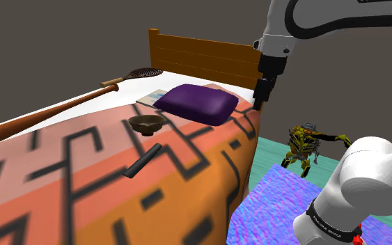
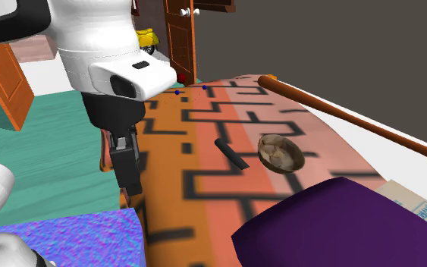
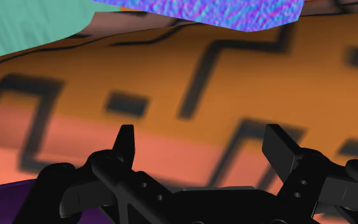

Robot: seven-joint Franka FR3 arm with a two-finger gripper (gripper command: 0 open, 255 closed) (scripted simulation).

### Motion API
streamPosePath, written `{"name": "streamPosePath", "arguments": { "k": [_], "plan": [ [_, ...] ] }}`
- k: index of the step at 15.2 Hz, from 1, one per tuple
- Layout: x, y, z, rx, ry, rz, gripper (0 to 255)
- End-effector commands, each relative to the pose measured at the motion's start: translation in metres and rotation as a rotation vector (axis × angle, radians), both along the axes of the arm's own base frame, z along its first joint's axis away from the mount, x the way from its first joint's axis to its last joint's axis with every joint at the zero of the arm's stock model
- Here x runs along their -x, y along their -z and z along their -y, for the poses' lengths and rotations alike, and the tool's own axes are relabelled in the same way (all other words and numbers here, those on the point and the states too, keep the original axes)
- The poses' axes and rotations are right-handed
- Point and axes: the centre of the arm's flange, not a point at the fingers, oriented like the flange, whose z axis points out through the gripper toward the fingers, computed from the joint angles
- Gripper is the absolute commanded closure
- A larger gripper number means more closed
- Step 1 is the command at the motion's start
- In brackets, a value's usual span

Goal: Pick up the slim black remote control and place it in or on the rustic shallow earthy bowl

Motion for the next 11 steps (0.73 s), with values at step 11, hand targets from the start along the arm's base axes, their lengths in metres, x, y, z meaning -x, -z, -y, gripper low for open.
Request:
{"name": "streamPosePath", "arguments": {
  "k": [11],
  "plan": [
    [-0.031, 0.055, -0.109, -0.037, 0.386, -0.051, 0]
  ]
}}
